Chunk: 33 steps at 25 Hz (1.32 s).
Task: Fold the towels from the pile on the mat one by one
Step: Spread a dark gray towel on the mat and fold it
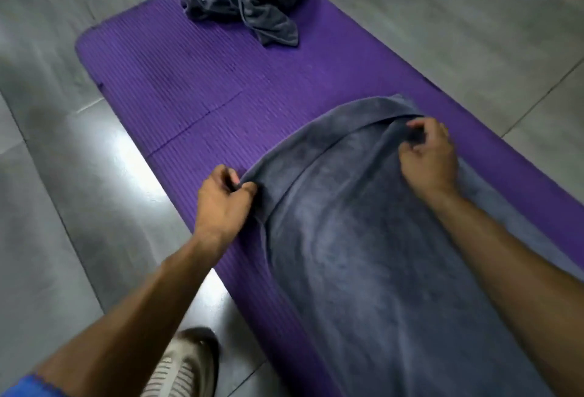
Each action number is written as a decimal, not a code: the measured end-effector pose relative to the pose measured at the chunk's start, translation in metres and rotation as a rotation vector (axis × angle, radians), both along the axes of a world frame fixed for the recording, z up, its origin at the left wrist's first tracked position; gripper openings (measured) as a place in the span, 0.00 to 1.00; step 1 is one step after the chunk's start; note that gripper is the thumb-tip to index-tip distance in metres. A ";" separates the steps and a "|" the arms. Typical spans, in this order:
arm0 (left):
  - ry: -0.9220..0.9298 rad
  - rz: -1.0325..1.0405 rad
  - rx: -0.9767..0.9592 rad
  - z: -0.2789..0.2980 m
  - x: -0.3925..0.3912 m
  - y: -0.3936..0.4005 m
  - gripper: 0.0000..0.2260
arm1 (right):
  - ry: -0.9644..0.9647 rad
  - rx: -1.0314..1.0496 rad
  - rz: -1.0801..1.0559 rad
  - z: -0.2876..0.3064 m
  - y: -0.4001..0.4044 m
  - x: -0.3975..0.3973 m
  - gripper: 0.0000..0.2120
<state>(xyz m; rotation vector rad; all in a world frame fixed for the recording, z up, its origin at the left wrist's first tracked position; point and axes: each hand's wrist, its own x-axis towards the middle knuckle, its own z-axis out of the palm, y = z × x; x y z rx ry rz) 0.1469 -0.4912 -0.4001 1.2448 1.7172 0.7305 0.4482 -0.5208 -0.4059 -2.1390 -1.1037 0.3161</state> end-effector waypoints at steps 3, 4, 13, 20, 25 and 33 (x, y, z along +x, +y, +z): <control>0.164 -0.050 -0.004 0.006 -0.047 0.001 0.09 | 0.280 -0.030 -0.115 -0.002 0.073 0.018 0.18; 0.370 -0.188 0.080 0.007 -0.056 -0.004 0.15 | 0.363 -0.136 -0.124 -0.005 0.088 0.020 0.17; 0.860 -0.701 0.199 -0.007 -0.031 -0.039 0.25 | 0.193 -0.320 -0.203 -0.029 0.118 0.022 0.18; 1.122 -0.749 0.502 -0.018 -0.031 -0.045 0.17 | 0.404 -0.062 -0.231 -0.026 0.130 0.034 0.08; 1.104 -0.908 0.466 -0.033 -0.038 -0.047 0.33 | -0.249 -0.046 0.043 -0.016 0.084 -0.023 0.15; 0.907 -1.145 0.483 -0.017 -0.011 -0.057 0.26 | -0.367 -0.340 0.237 -0.038 0.009 -0.047 0.28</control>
